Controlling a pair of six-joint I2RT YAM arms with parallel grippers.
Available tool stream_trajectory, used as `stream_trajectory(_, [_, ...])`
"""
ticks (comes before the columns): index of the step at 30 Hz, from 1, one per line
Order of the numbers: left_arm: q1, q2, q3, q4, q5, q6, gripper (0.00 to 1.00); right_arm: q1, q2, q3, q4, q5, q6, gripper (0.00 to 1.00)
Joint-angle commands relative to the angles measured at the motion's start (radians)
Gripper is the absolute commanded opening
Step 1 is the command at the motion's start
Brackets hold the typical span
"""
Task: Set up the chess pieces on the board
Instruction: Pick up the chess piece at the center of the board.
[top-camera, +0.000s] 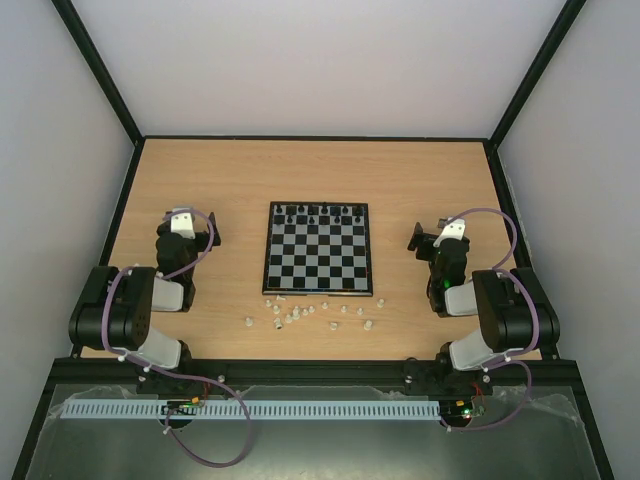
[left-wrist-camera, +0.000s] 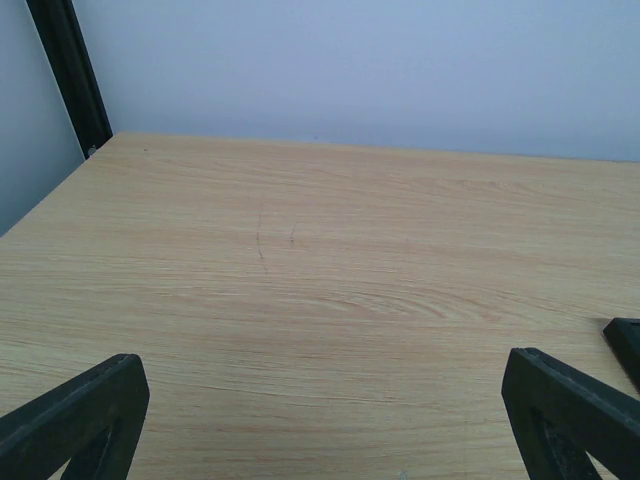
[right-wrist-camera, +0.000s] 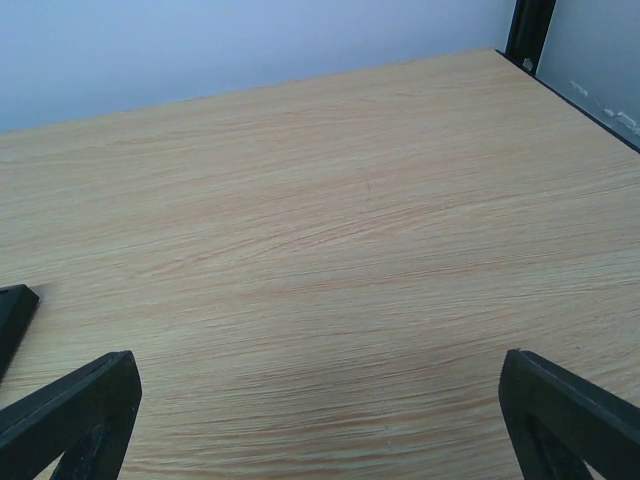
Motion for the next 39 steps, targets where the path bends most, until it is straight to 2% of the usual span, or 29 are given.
stream_trajectory(1, [0.000,0.008,0.014,0.030,0.001,0.007,0.99,-0.004,0.005,0.015,0.005,0.005,0.002,0.99])
stream_trajectory(15, [0.000,0.007,0.016,0.030,0.001,0.008,1.00,-0.004,0.003,0.014,0.007,0.005,0.003,0.99])
stream_trajectory(20, [-0.019,0.001,0.022,0.014,-0.061,0.009,1.00,-0.004,-0.002,0.008,0.016,0.014,0.005,0.99])
stream_trajectory(22, [-0.023,-0.020,0.046,-0.040,-0.098,-0.002,1.00,-0.004,-0.056,0.031,-0.086,0.031,0.011,0.99])
stream_trajectory(25, [-0.056,-0.117,0.144,-0.286,-0.159,-0.001,1.00,-0.003,-0.217,0.086,-0.270,0.022,0.007,0.99])
stream_trajectory(29, [-0.110,-0.259,0.241,-0.492,-0.160,-0.095,0.99,-0.001,-0.382,0.209,-0.553,0.005,0.061,0.99])
stream_trajectory(33, [-0.188,-0.358,0.331,-0.674,-0.124,-0.176,1.00,-0.001,-0.461,0.350,-0.836,-0.113,0.131,0.99])
stream_trajectory(36, [-0.265,-0.424,0.400,-0.800,-0.128,-0.243,1.00,-0.001,-0.504,0.454,-1.052,-0.138,0.214,0.99])
stream_trajectory(39, [-0.283,-0.468,0.494,-0.994,-0.096,-0.344,1.00,-0.001,-0.546,0.541,-1.248,-0.198,0.263,0.99])
